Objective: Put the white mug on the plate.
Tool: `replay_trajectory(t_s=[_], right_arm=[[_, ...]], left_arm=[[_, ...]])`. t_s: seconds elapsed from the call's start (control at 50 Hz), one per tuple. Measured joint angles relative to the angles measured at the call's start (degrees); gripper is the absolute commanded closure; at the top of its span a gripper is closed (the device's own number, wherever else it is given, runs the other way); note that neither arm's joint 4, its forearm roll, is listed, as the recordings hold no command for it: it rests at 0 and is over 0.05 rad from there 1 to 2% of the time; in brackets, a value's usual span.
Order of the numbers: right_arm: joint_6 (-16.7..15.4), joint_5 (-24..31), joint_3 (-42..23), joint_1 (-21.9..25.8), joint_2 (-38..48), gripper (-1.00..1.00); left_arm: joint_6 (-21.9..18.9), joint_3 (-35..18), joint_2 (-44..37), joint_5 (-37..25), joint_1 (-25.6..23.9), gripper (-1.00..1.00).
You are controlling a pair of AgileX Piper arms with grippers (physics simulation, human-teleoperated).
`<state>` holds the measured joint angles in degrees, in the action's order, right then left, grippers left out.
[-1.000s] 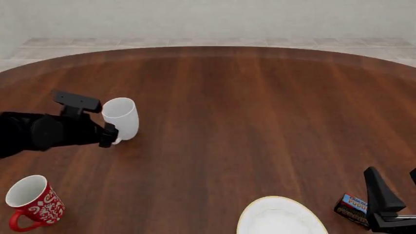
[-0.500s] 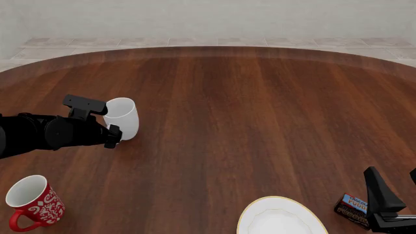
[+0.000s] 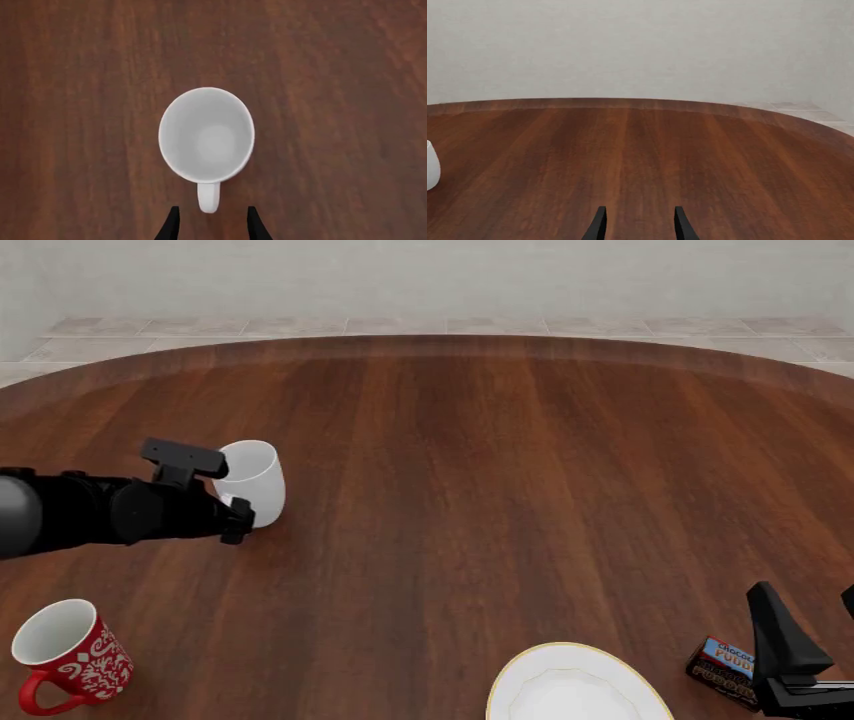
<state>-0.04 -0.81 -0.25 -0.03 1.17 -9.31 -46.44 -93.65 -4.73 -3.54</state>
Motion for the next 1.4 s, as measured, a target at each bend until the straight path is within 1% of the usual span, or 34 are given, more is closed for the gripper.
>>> replay_trajectory(t_s=[0.62, 1.1, 1.12, 1.4], right_arm=[[0.0, 0.0, 0.0, 0.0, 0.0, -1.0], [0.0, 0.0, 0.0, 0.0, 0.0, -1.0], [0.0, 0.0, 0.0, 0.0, 0.0, -1.0], [0.0, 0.0, 0.0, 0.0, 0.0, -1.0]], left_arm=[[-0.1, -0.8, -4.7, 2.5, 0.2, -1.0], [-0.3, -1.6, -7.0, 3.1, 0.2, -1.0], [-0.3, -1.6, -7.0, 3.1, 0.2, 1.0], [-0.3, -1.1, -5.8, 2.2, 0.7, 1.0]])
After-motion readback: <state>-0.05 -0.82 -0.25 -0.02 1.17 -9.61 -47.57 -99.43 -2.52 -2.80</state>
